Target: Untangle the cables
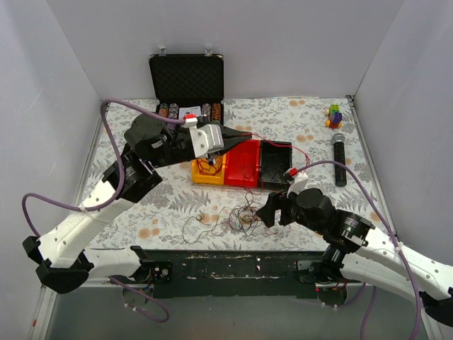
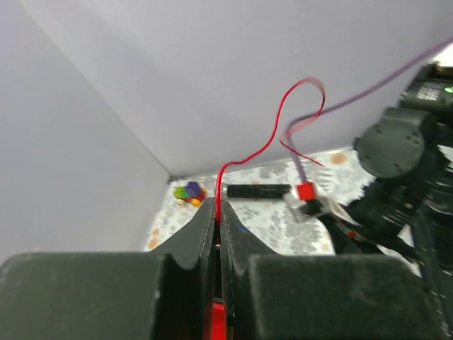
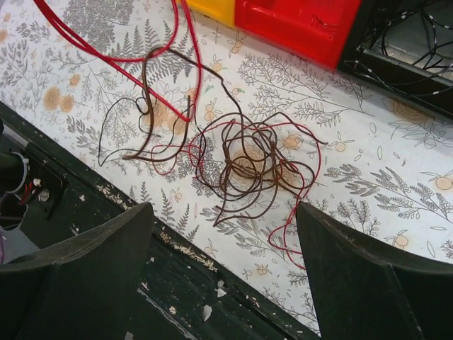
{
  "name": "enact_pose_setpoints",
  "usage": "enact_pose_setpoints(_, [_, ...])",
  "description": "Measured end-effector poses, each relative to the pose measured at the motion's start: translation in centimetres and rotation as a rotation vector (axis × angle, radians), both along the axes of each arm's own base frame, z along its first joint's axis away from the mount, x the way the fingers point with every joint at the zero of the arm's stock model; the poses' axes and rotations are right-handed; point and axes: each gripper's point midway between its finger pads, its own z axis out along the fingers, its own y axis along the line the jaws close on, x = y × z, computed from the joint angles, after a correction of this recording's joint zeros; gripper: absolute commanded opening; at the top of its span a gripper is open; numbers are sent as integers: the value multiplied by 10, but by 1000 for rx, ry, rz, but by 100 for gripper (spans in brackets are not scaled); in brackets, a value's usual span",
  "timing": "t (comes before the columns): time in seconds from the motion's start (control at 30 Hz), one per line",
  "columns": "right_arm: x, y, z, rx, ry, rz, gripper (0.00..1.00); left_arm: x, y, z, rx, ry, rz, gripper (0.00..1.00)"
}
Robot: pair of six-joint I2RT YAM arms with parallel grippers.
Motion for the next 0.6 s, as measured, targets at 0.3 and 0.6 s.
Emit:
enact_pose_setpoints(0.3, [1,14,14,84,-68,55,89,17,27,78,-140,-128,119,0])
enact_pose_setpoints(0.6, [9,42,-19,73,-71,116,86,6,36,125,-229,-156,107,0])
